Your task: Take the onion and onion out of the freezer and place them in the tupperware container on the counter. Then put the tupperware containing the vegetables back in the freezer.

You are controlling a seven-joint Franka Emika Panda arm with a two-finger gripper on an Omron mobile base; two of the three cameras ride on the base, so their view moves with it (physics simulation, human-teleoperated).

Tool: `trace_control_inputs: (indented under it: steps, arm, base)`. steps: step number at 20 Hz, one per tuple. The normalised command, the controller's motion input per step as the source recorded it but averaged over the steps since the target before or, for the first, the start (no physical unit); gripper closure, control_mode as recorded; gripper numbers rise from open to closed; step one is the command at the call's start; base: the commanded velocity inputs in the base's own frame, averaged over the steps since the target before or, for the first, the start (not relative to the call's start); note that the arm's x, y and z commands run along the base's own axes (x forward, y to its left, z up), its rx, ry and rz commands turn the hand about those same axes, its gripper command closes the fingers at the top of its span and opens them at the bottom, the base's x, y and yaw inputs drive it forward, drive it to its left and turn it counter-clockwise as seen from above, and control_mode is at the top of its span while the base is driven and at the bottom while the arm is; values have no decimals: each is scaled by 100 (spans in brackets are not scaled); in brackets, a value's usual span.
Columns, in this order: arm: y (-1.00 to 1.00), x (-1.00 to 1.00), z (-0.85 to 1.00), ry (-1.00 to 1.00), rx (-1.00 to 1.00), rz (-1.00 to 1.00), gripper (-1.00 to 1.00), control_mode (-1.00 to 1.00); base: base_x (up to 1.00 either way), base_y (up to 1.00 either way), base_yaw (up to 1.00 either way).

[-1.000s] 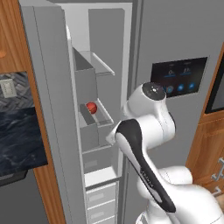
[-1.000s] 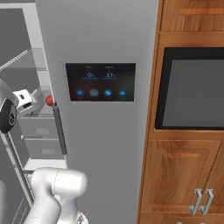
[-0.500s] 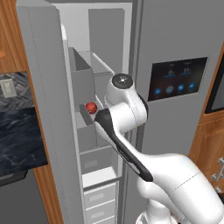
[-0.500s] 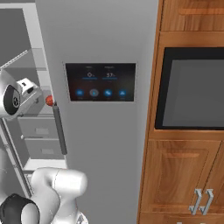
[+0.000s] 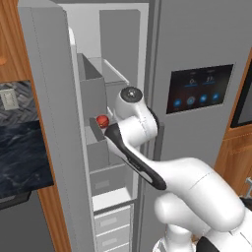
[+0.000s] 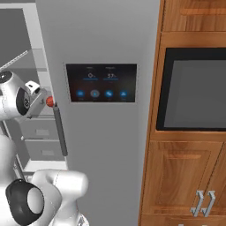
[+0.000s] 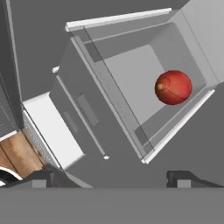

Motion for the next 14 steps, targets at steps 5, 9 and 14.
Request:
trace_control_inputs:
  steps: [5, 9, 14]
  arm:
    - [0, 18, -18, -11, -1, 7, -100, -100]
    - [0, 45, -12, -6, 0, 1, -100, -100]
    - [18, 49, 0, 0, 0, 0, -100, -100]
  base:
    - [0, 0, 0]
    - [0, 0, 0]
    - [0, 0, 0]
